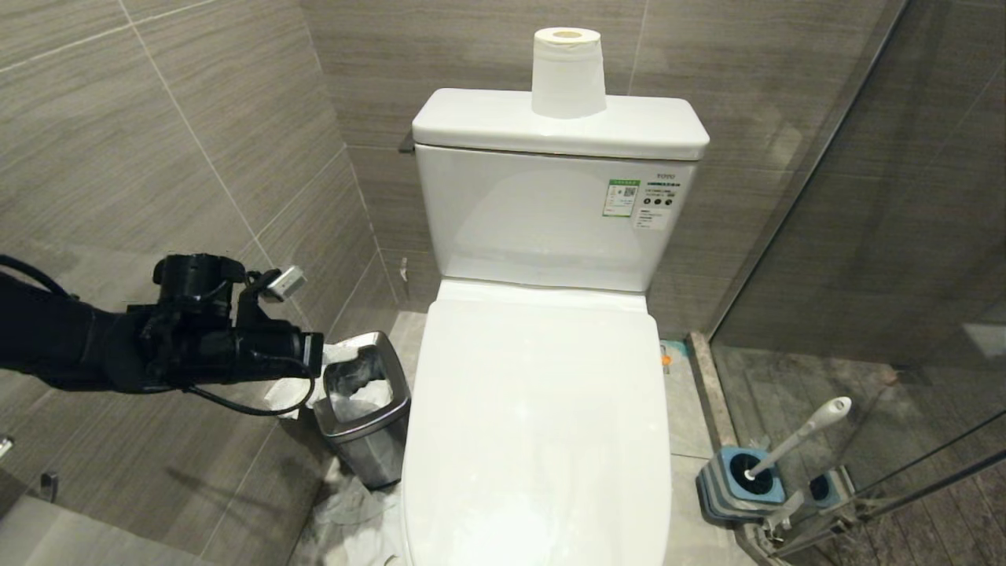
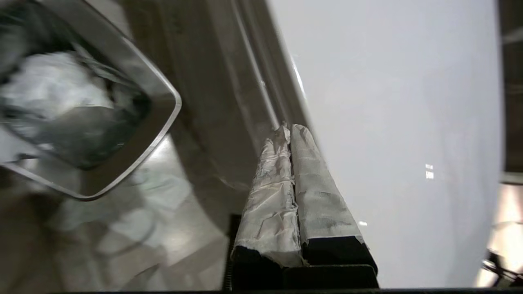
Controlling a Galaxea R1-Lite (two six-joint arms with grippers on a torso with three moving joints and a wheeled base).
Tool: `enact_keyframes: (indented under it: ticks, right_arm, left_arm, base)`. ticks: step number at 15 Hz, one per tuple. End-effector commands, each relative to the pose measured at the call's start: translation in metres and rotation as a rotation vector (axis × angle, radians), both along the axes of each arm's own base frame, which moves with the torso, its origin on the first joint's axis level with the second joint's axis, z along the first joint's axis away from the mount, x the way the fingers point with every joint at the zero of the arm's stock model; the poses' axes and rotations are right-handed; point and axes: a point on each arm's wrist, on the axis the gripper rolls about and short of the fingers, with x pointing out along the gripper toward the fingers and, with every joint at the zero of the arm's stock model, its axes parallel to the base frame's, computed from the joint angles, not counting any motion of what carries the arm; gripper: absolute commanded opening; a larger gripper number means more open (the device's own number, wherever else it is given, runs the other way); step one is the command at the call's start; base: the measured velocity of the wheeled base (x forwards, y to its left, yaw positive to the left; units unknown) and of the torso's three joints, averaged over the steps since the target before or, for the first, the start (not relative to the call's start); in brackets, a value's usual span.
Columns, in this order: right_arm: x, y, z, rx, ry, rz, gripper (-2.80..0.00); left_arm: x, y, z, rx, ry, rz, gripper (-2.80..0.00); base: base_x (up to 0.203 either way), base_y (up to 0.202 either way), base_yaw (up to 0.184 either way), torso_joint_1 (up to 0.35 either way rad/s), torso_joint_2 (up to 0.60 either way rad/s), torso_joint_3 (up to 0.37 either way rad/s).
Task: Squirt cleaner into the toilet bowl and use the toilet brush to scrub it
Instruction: Use the left hand to lift the toilet lid slightly
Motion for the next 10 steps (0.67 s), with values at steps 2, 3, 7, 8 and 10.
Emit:
enact_keyframes:
  ticks: [2, 3, 7, 8, 10]
  right_arm:
    - [0.000, 0.000, 0.000, 0.001, 0.000, 0.000, -2.80]
    - [0.000, 0.000, 0.000, 0.001, 0.000, 0.000, -2.80]
    - [0.000, 0.000, 0.000, 0.001, 0.000, 0.000, -2.80]
    - [0.000, 0.000, 0.000, 0.001, -0.001, 0.000, -2.80]
    - [0.000, 0.000, 0.000, 0.001, 0.000, 0.000, -2.80]
  left_arm:
    - [0.017, 0.019, -0.038, -0.205, 0.121, -0.114, -2.80]
    - [0.023, 0.025, -0.041, -0.252, 0.140, -0.119, -2.80]
    - [0.024, 0.034, -0.053, -0.425, 0.225, -0.194, -2.80]
    - [0.025, 0.035, -0.056, -0.430, 0.237, -0.191, -2.80]
    - [0.025, 0.036, -0.062, -0.434, 0.249, -0.184, -2.80]
  base:
    - [0.000, 0.000, 0.000, 0.000, 0.00, 0.000]
    - [0.000, 0.000, 0.000, 0.000, 0.00, 0.000]
    - [0.000, 0.000, 0.000, 0.000, 0.00, 0.000]
    - [0.000, 0.000, 0.000, 0.000, 0.00, 0.000]
    - [0.000, 0.000, 0.000, 0.000, 0.00, 0.000]
